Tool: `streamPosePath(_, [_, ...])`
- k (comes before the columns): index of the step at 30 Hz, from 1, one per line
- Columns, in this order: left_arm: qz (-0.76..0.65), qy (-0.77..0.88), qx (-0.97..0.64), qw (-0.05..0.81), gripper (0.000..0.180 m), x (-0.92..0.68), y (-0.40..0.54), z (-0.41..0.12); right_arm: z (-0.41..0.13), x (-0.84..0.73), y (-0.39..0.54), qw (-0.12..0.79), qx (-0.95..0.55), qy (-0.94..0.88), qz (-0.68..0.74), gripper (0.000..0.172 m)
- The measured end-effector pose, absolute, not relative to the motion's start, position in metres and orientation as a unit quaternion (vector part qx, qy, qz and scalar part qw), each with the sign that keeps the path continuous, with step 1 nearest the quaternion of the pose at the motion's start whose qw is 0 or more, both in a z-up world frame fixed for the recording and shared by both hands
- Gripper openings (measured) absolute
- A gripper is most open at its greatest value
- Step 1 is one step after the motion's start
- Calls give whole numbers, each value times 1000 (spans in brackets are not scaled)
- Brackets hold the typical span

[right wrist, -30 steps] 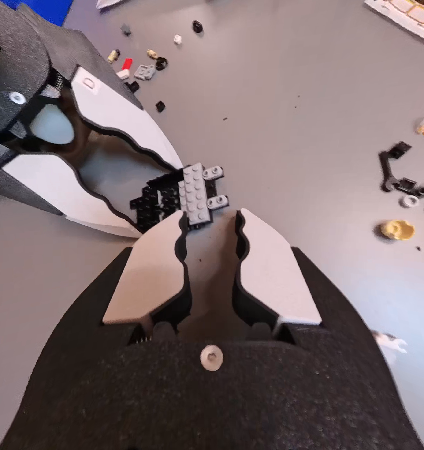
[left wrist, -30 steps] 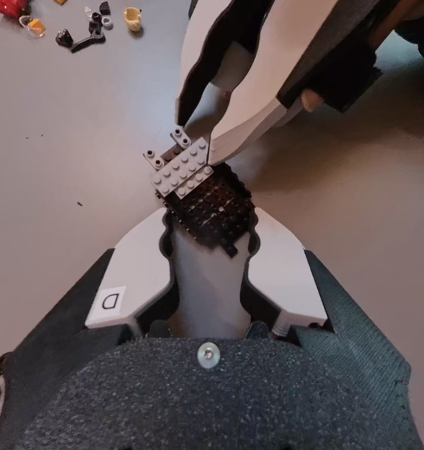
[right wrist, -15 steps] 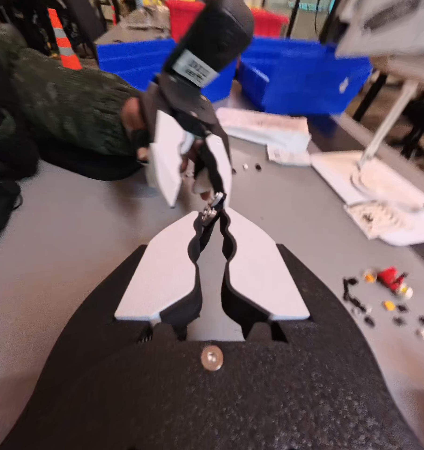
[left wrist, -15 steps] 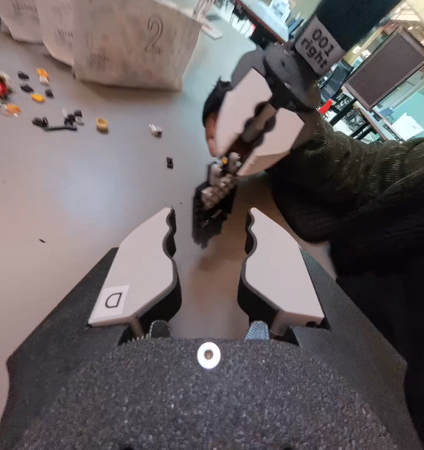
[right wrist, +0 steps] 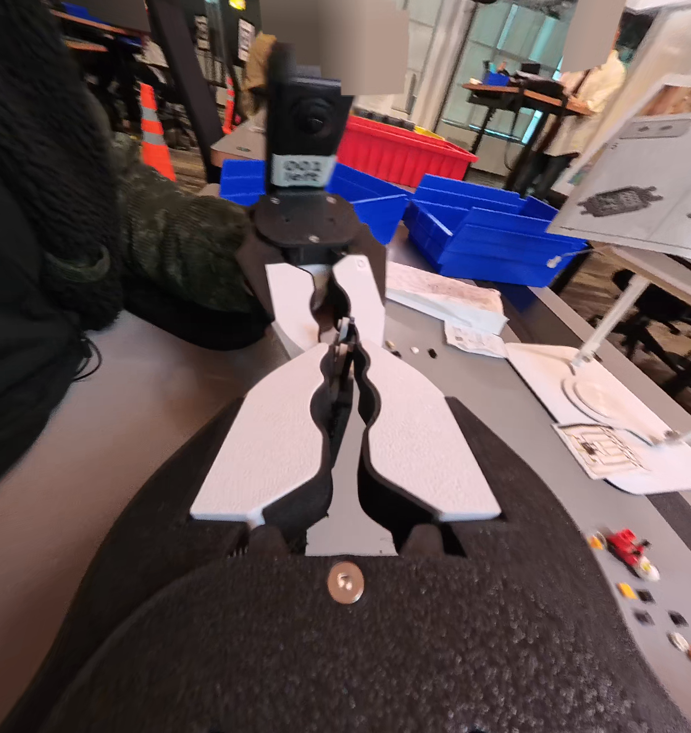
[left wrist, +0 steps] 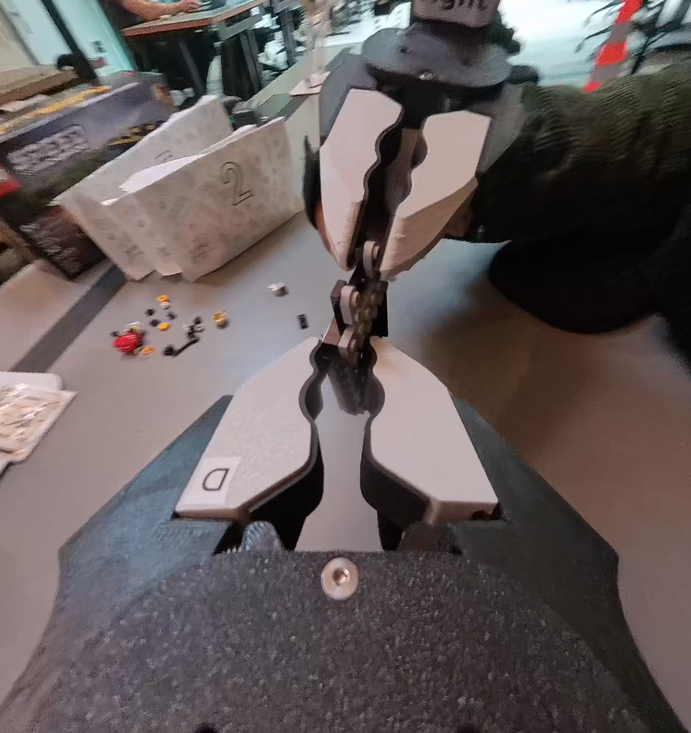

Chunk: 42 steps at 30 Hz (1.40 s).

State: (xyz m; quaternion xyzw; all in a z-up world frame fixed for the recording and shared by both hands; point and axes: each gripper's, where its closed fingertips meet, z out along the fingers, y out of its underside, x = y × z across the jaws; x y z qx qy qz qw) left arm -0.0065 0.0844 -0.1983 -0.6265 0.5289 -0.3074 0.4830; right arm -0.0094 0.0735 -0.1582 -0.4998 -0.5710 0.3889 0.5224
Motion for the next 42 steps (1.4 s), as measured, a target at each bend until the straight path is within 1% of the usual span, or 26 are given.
streamPosePath(3, [-216,508,-648,525,16,-13,100,-195,-156,-6,89,539,-540,-547,345,10])
streamPosePath(4, [-191,494,-654,539,15,-17,106,-192,-155,-6,94,543,-555,-540,325,13])
streamPosePath(6, [-161,469,-663,561,13,-22,113,-186,-154,-6,106,554,-598,-509,275,15])
streamPosePath(7, [-148,462,-667,565,13,-24,116,-185,-154,-7,111,558,-617,-491,259,18])
streamPosePath(12, [-118,447,-678,572,12,-26,119,-185,-152,-18,121,579,-661,-410,243,15])
streamPosePath(15, [-110,439,-678,580,12,-28,120,-183,-155,-18,125,564,-683,-384,262,16])
streamPosePath(19, [-84,439,-667,596,12,-30,120,-179,-154,-19,125,550,-692,-338,322,15])
streamPosePath(23, [-74,443,-654,609,12,-30,119,-175,-151,-20,123,513,-685,-297,422,15])
streamPosePath(30, [-58,471,-625,620,12,-27,116,-175,-152,-17,118,466,-663,-294,507,8])
streamPosePath(36, [-66,483,-639,596,13,-27,118,-186,-168,-19,120,462,-687,-303,473,8])
streamPosePath(42, [-62,468,-681,559,14,-32,126,-200,-181,-23,125,487,-702,-295,428,7])
